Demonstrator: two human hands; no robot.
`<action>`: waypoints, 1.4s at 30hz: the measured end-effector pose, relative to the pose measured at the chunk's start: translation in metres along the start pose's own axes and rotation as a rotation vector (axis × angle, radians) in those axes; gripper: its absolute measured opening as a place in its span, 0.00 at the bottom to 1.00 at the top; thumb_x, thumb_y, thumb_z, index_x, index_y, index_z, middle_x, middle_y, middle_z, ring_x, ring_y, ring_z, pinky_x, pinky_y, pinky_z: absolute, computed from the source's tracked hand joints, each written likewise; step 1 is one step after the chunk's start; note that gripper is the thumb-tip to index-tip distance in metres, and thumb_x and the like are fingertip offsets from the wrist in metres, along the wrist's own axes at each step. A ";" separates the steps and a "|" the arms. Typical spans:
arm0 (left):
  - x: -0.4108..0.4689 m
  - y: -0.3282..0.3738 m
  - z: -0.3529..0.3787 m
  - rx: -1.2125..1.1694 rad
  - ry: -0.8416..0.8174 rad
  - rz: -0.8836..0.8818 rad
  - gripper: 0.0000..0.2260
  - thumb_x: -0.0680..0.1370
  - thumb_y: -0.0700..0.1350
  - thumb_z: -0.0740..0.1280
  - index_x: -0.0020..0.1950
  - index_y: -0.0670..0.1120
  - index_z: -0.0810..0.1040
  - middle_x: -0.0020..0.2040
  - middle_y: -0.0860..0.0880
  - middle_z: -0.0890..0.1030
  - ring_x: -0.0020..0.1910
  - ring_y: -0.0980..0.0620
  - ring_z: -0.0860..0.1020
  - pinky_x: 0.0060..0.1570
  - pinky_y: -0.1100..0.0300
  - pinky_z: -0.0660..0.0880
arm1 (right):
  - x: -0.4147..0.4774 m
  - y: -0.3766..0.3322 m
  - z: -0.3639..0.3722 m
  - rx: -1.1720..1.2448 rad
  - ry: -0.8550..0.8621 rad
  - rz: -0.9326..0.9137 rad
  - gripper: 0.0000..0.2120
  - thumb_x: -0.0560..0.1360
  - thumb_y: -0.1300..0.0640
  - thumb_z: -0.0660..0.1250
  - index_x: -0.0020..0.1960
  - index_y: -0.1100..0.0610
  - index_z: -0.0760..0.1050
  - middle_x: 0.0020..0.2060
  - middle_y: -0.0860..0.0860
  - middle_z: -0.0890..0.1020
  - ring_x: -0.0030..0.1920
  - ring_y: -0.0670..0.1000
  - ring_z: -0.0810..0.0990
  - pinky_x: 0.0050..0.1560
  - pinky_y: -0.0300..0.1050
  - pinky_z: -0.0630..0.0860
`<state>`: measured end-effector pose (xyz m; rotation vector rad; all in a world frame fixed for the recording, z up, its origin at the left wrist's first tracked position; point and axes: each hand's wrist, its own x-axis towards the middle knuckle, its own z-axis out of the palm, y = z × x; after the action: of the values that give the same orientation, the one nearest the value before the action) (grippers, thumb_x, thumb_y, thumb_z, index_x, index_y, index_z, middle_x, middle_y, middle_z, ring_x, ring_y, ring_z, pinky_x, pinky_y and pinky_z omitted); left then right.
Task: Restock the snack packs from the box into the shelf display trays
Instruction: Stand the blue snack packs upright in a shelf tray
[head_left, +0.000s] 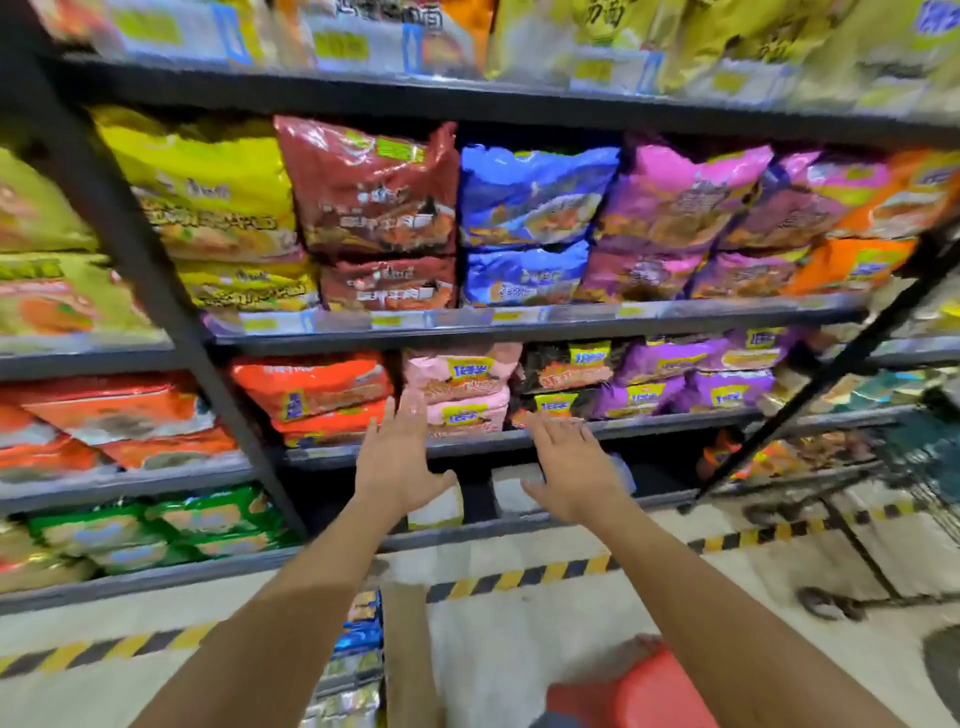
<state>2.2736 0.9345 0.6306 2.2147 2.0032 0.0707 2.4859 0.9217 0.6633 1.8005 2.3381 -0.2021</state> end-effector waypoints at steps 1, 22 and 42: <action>0.002 -0.011 -0.001 -0.011 0.007 -0.051 0.46 0.73 0.66 0.62 0.77 0.45 0.38 0.78 0.45 0.41 0.77 0.44 0.42 0.75 0.48 0.46 | 0.016 -0.007 -0.003 -0.017 -0.001 -0.050 0.38 0.77 0.43 0.59 0.77 0.55 0.42 0.77 0.53 0.51 0.76 0.57 0.52 0.75 0.55 0.52; -0.075 -0.113 0.111 -0.323 0.136 -1.297 0.45 0.74 0.66 0.60 0.78 0.46 0.39 0.78 0.46 0.40 0.77 0.45 0.42 0.75 0.50 0.46 | 0.214 -0.198 0.090 -0.318 -0.270 -1.247 0.35 0.80 0.45 0.55 0.77 0.55 0.40 0.77 0.52 0.48 0.77 0.56 0.49 0.75 0.53 0.52; -0.046 -0.166 0.640 -0.474 0.149 -1.501 0.43 0.76 0.62 0.61 0.77 0.45 0.39 0.79 0.45 0.45 0.77 0.47 0.47 0.74 0.53 0.48 | 0.322 -0.254 0.608 -0.186 -0.317 -1.305 0.36 0.79 0.44 0.57 0.77 0.56 0.43 0.77 0.53 0.51 0.77 0.53 0.49 0.75 0.49 0.53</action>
<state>2.1936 0.8518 -0.0223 0.1436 2.7344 0.4419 2.1976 1.0275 -0.0029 -0.0584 2.7188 -0.3625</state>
